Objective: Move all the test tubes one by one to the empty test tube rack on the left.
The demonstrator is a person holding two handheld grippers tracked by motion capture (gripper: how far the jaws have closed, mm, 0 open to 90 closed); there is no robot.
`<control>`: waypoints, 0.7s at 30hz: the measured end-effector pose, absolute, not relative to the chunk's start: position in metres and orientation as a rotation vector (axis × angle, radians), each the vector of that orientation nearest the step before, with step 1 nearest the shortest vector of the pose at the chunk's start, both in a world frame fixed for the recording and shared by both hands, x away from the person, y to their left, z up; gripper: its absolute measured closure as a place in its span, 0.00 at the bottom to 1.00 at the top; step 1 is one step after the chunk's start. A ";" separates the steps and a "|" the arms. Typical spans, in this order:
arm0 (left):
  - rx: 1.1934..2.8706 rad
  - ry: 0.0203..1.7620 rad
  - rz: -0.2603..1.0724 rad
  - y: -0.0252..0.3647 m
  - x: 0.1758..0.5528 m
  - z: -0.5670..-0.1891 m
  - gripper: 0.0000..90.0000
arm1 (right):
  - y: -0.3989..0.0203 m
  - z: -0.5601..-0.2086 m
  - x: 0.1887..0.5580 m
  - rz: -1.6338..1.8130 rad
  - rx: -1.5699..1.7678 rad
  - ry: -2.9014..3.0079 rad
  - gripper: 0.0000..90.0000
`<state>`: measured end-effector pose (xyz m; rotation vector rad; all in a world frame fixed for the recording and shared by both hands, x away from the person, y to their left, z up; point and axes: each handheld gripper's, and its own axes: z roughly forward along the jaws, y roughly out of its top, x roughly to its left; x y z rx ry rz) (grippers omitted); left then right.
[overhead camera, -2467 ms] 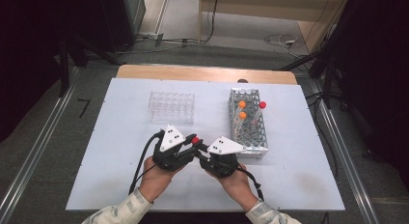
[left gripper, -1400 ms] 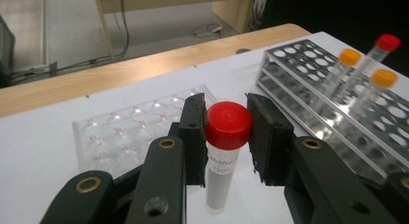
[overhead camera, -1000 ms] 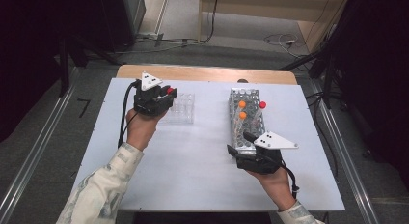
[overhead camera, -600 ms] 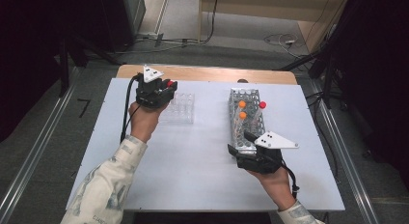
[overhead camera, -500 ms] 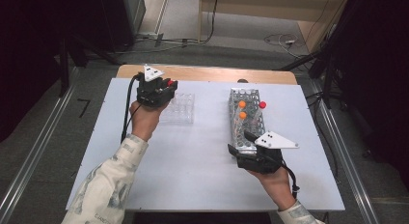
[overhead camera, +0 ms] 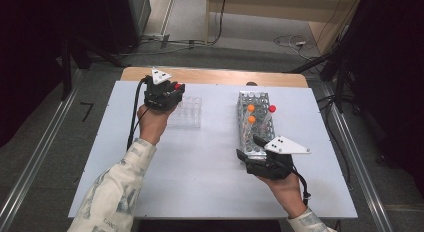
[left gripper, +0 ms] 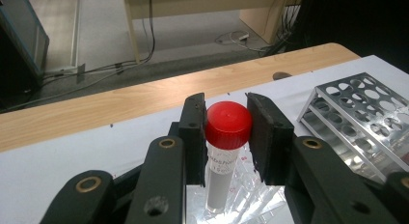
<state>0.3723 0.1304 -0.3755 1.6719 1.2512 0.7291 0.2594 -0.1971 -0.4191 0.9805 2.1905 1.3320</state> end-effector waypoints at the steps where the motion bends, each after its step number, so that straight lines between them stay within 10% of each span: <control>1: 1.677 1.251 0.729 0.130 0.372 -0.377 0.77 | -0.197 -0.419 0.259 1.333 0.977 2.192 0.30; 21: 1.708 1.293 0.690 0.126 0.374 -0.408 0.68 | -0.196 -0.420 0.259 1.326 0.974 2.198 0.30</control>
